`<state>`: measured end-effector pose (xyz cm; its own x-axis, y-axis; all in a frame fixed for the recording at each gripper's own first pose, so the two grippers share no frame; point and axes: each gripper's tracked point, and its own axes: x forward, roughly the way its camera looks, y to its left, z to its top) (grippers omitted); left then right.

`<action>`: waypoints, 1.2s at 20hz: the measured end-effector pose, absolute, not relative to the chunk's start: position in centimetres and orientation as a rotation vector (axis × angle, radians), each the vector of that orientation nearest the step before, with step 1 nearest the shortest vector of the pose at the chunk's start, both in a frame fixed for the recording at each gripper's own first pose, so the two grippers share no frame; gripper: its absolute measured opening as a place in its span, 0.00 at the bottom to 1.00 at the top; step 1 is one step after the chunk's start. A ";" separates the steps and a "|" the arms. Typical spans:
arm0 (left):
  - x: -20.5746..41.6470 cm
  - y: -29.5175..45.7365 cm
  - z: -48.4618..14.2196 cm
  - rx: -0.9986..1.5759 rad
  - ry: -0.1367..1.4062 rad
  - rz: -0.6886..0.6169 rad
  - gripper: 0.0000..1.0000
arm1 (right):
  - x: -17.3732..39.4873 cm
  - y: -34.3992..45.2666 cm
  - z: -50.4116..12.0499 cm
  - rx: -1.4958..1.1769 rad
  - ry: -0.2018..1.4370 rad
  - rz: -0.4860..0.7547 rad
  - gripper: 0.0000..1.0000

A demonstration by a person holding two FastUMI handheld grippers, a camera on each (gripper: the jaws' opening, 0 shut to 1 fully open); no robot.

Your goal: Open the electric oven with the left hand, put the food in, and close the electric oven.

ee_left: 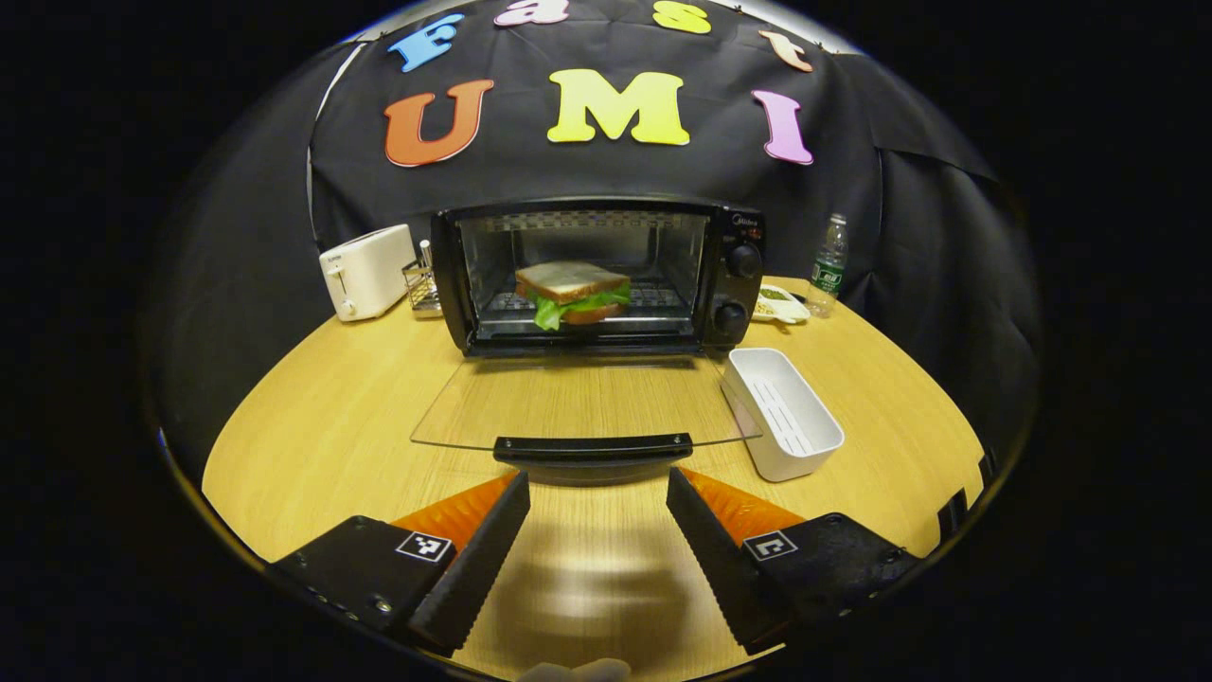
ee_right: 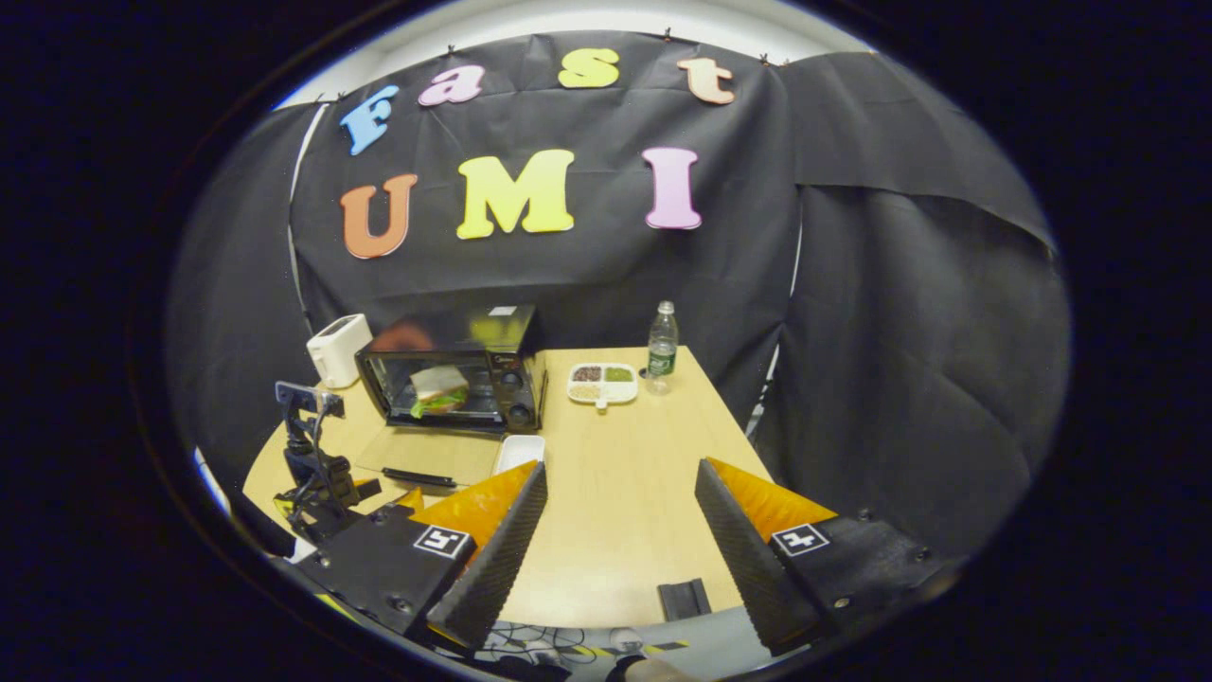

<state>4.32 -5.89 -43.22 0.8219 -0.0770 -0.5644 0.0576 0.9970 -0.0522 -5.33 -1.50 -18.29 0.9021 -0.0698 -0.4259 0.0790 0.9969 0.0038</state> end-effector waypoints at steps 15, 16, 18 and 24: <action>7.1 -5.6 -46.6 -0.032 0.646 -0.043 0.96 | -5.0 -2.8 -19.6 -0.011 0.494 -0.108 1.00; 7.4 -5.5 -46.2 -0.038 0.642 -0.040 0.96 | -4.9 -2.6 -19.5 -0.006 0.497 -0.101 1.00; 7.3 -5.7 -46.1 -0.042 0.654 -0.043 0.96 | -4.4 -2.4 -19.2 0.001 0.492 -0.094 1.00; 7.9 -5.4 -43.7 -0.034 0.637 -0.047 0.96 | -3.1 -1.7 -18.4 0.022 0.472 -0.079 1.00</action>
